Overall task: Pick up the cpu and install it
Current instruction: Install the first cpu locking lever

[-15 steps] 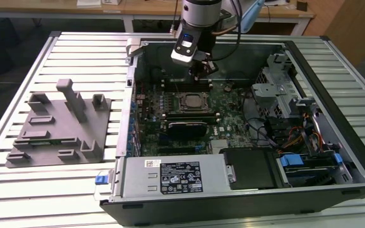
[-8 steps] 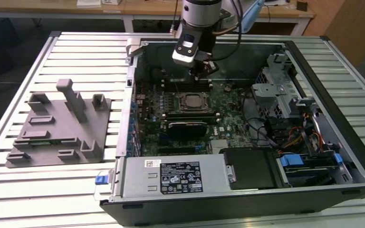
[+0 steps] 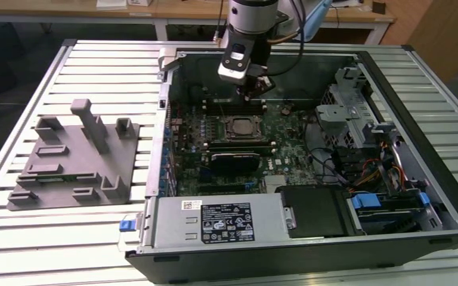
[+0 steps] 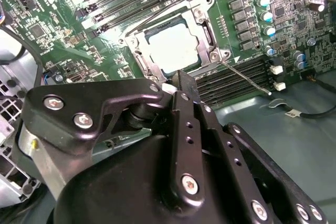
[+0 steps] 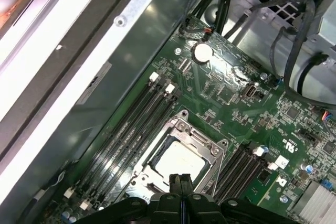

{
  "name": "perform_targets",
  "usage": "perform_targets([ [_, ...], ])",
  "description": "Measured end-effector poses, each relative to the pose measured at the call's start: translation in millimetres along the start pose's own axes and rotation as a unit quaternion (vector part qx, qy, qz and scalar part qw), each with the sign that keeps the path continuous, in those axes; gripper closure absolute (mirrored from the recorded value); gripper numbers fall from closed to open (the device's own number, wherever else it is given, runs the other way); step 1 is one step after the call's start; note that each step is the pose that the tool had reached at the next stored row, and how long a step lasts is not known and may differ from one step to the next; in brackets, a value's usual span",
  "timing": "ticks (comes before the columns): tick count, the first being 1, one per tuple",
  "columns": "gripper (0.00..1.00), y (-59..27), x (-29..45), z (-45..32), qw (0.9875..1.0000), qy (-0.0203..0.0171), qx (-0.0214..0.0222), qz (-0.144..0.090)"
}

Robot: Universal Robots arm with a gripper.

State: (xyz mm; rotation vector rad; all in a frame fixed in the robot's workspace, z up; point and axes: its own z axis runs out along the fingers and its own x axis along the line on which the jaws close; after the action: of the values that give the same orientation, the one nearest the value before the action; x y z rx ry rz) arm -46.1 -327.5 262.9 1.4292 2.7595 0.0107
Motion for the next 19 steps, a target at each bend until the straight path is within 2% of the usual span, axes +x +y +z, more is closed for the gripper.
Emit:
perform_targets([
  [10, 0.89, 0.0, 0.0, 0.0, 0.9997, 0.0006, -0.0007, -0.026],
  [19, 0.89, -0.2, 0.1, 0.0, 0.9986, 0.0012, -0.0015, -0.053],
])
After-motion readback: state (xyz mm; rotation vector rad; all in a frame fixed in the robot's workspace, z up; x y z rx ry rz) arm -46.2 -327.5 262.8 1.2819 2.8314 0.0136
